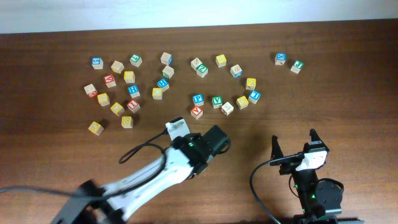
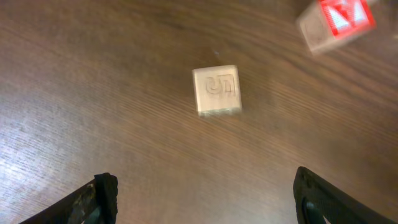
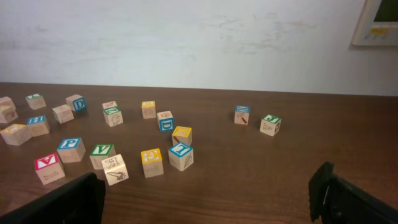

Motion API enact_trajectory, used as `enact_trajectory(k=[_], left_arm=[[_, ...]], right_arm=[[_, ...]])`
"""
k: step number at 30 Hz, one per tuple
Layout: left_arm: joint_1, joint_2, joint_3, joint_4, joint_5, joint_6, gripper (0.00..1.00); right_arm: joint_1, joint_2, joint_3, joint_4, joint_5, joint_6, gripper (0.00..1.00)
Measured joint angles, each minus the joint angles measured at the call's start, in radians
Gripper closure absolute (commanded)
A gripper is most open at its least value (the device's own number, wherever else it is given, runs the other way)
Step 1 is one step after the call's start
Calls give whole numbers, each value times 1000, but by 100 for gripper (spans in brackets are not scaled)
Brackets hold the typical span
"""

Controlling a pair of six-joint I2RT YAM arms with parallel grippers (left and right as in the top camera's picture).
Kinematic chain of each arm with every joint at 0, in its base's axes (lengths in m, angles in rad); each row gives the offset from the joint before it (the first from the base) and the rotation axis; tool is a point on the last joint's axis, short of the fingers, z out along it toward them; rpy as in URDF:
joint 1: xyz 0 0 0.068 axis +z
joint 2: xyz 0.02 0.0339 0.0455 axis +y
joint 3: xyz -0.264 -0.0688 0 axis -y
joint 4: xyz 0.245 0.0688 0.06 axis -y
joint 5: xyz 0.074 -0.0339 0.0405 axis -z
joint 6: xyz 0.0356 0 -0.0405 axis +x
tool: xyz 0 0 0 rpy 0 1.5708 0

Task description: Spell out RSS

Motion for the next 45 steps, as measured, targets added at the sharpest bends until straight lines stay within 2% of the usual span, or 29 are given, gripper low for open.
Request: enact_trajectory(k=[3, 5, 7, 9, 11, 21, 24, 28, 31, 33, 35, 40, 43, 45], left_arm=[[0, 154, 0, 106, -116, -50, 20], [3, 169, 0, 169, -164, -61, 28], [22, 171, 0, 200, -186, -74, 32], [58, 187, 0, 212, -185, -75, 32], [68, 219, 0, 212, -185, -75, 41], [68, 281, 0, 249, -142, -78, 46], [69, 283, 0, 267, -139, -71, 59], [71, 283, 0, 274, -136, -63, 66], [71, 283, 0, 276, -136, -51, 78], [71, 283, 0, 275, -136, -44, 82], [71, 282, 0, 274, -132, -27, 80], [78, 189, 0, 173, -7, 59, 83], [132, 28, 0, 105, 149, 158, 84], [198, -81, 2, -12, 316, 280, 83]], right_arm=[[0, 0, 0, 0, 0, 0, 2], [0, 0, 0, 0, 0, 1, 2], [0, 0, 0, 0, 0, 1, 2], [0, 0, 0, 0, 0, 0, 2], [0, 0, 0, 0, 0, 0, 2], [0, 0, 0, 0, 0, 0, 2], [0, 0, 0, 0, 0, 1, 2], [0, 0, 0, 0, 0, 0, 2], [0, 0, 0, 0, 0, 0, 2], [0, 0, 0, 0, 0, 1, 2], [0, 0, 0, 0, 0, 0, 2], [0, 0, 0, 0, 0, 0, 2], [0, 0, 0, 0, 0, 1, 2], [0, 0, 0, 0, 0, 1, 2]])
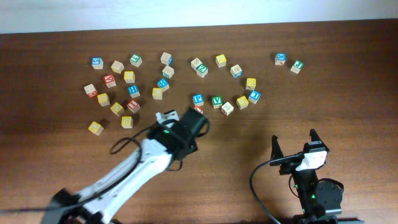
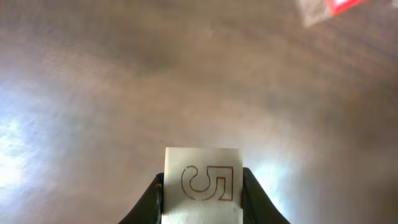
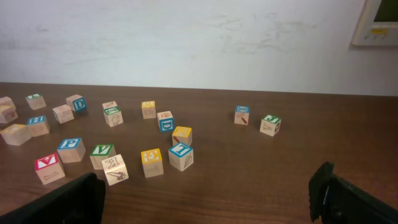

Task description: Spell out RSS

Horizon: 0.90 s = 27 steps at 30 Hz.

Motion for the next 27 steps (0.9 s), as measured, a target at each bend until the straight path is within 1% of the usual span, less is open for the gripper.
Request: enact_trajectory(k=[3, 5, 7, 9, 12, 14, 16, 19, 21, 22, 23, 25, 26, 27], left_arm=[[36, -25, 3, -179, 146, 67, 82], [37, -25, 0, -241, 277, 134, 81], [37, -23, 1, -294, 347, 173, 82], [37, 8, 0, -406, 419, 214, 80], [37, 53, -27, -412, 468, 273, 79], [57, 103, -37, -389, 484, 319, 79], [101, 134, -37, -354, 495, 362, 78], [244, 190, -38, -288, 499, 427, 78], [316, 232, -38, -247, 498, 444, 70], [342, 252, -38, -233, 503, 454, 60], [359, 261, -38, -217, 505, 457, 56], [378, 274, -38, -174, 505, 463, 54], [390, 275, -38, -169, 505, 463, 54], [397, 275, -38, -168, 505, 463, 57]], right_arm=[[0, 0, 0, 0, 0, -1, 2], [0, 0, 0, 0, 0, 0, 2], [0, 0, 0, 0, 0, 0, 2], [0, 0, 0, 0, 0, 0, 2], [0, 0, 0, 0, 0, 0, 2], [0, 0, 0, 0, 0, 0, 2], [0, 0, 0, 0, 0, 0, 2], [0, 0, 0, 0, 0, -1, 2], [0, 0, 0, 0, 0, 0, 2], [0, 0, 0, 0, 0, -1, 2], [0, 0, 0, 0, 0, 0, 2], [0, 0, 0, 0, 0, 0, 2], [0, 0, 0, 0, 0, 0, 2], [0, 0, 0, 0, 0, 0, 2]])
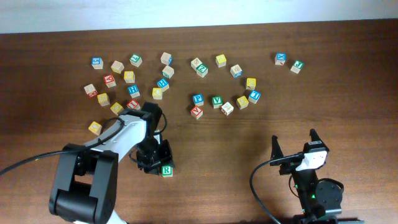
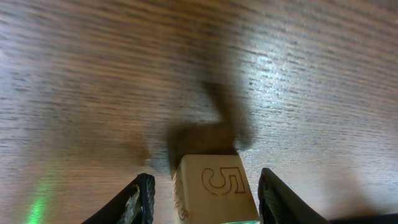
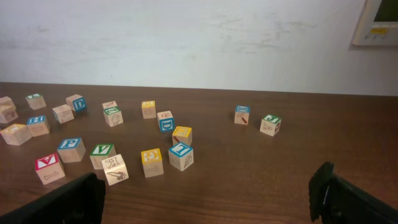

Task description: Spell out RSS

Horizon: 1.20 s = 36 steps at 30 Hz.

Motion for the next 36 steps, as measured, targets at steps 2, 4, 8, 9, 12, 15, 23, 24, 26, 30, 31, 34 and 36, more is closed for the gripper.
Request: enact_trajectory(k=[2, 4, 8, 9, 12, 15, 23, 24, 26, 30, 31, 34, 36], left_arm=[[7, 1, 14, -1, 0, 0, 59], [7, 1, 37, -2, 0, 0, 53], [7, 1, 38, -40, 1, 43, 21], [7, 1, 38, -49, 2, 68, 20], [7, 1, 38, -53, 1, 114, 31], [-19, 1, 38, -67, -14, 128, 28], [-156, 1, 38, -51, -174, 74, 63], [-157, 1, 38, -48, -193, 67, 68], [-157, 1, 38, -47, -216, 57, 74], [-157, 1, 39, -22, -225, 47, 79], [-157, 0, 39, -11, -225, 47, 77], [-157, -9, 43, 80, -225, 44, 70], [-157, -8, 55, 188, -230, 44, 69]], right_arm=[[0, 0, 0, 0, 0, 0, 2], [0, 0, 0, 0, 0, 0, 2], [0, 0, 0, 0, 0, 0, 2], [0, 0, 0, 0, 0, 0, 2], [0, 0, 0, 0, 0, 0, 1], [0, 0, 0, 0, 0, 0, 2], [0, 0, 0, 0, 0, 0, 2], [0, 0, 0, 0, 0, 0, 2], [0, 0, 0, 0, 0, 0, 2], [0, 0, 0, 0, 0, 0, 2], [0, 0, 0, 0, 0, 0, 2], [0, 0, 0, 0, 0, 0, 2], [0, 0, 0, 0, 0, 0, 2]])
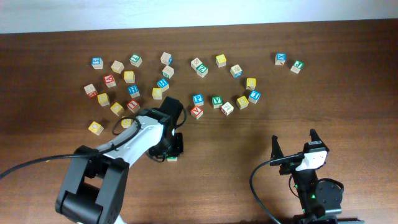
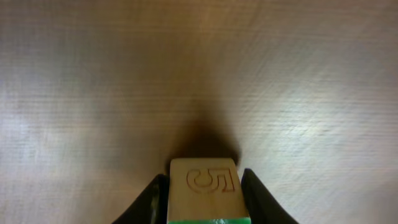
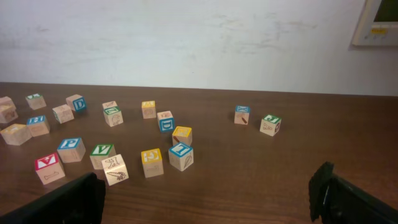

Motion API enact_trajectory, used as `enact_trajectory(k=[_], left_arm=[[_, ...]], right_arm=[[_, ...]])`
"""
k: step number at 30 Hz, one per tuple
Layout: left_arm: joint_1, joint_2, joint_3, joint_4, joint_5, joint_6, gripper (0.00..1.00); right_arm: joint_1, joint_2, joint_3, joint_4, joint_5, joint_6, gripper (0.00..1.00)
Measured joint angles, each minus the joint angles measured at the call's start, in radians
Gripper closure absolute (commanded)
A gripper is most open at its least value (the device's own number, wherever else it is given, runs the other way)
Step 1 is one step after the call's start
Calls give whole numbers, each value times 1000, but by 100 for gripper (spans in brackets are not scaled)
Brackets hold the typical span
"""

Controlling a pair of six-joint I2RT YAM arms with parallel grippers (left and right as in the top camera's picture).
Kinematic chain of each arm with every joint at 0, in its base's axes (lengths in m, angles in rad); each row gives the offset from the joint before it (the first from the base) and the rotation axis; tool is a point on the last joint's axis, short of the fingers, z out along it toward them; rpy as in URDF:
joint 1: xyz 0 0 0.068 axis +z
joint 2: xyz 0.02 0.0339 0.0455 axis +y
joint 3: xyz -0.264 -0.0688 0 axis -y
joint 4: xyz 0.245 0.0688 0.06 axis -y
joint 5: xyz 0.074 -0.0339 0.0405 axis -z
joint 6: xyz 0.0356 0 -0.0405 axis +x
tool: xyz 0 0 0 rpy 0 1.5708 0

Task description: Spell out RSS

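A wooden block with a green R face (image 1: 172, 157) is at the front middle of the table. In the left wrist view it (image 2: 208, 190) shows an engraved 5 and a green edge. My left gripper (image 1: 166, 148) is shut on it, one finger against each side (image 2: 205, 208). A dark shadow lies on the wood just beyond the block, so the block is on the table or just above it. My right gripper (image 1: 293, 144) stands open at the front right, nothing between its fingers (image 3: 202, 208).
Several letter blocks lie scattered across the back half of the table, among them a red A block (image 1: 196, 112), a green V block (image 1: 217, 100) and a yellow block (image 1: 95, 127). A blue block (image 1: 280, 58) and a green one (image 1: 297, 66) sit at the far right.
The left jaws stood a little apart round the block, which sat on the table with its R face up. Now they press on it, and the block is slightly farther back and to the right.
My left gripper first hung open over the 5-faced block near the red A block. Then it was shut on the block. Later the block stood nearer the front left with the jaws loosened. Now the gripper holds it again. The right arm stayed still.
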Motion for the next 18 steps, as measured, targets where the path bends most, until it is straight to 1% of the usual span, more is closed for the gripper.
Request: enact_trajectory(k=[2, 5, 6, 7, 8, 9, 10, 11, 12, 14, 15, 17, 18], left_arm=[[1, 6, 14, 76, -37, 0, 69], [13, 7, 40, 174, -115, 9, 72], [16, 7, 43, 192, -125, 15, 71], [18, 7, 45, 197, -134, 19, 51], [18, 7, 45, 196, -136, 20, 42], [18, 7, 45, 193, -144, 25, 30], [18, 7, 47, 192, -145, 33, 28], [18, 8, 61, 177, -146, 45, 21], [18, 13, 114, 120, -146, 51, 14], [18, 19, 264, -13, -149, 61, 6], [18, 19, 348, -77, -150, 63, 3], [18, 3, 494, -248, -144, 65, 3], [18, -5, 522, -302, -137, 66, 2]], right_arm=[[0, 0, 0, 0, 0, 0, 2], [0, 0, 0, 0, 0, 0, 2], [0, 0, 0, 0, 0, 0, 2], [0, 0, 0, 0, 0, 0, 2], [0, 0, 0, 0, 0, 0, 2], [0, 0, 0, 0, 0, 0, 2], [0, 0, 0, 0, 0, 0, 2], [0, 0, 0, 0, 0, 0, 2], [0, 0, 0, 0, 0, 0, 2], [0, 0, 0, 0, 0, -1, 2], [0, 0, 0, 0, 0, 0, 2], [0, 0, 0, 0, 0, 0, 2], [0, 0, 0, 0, 0, 0, 2]])
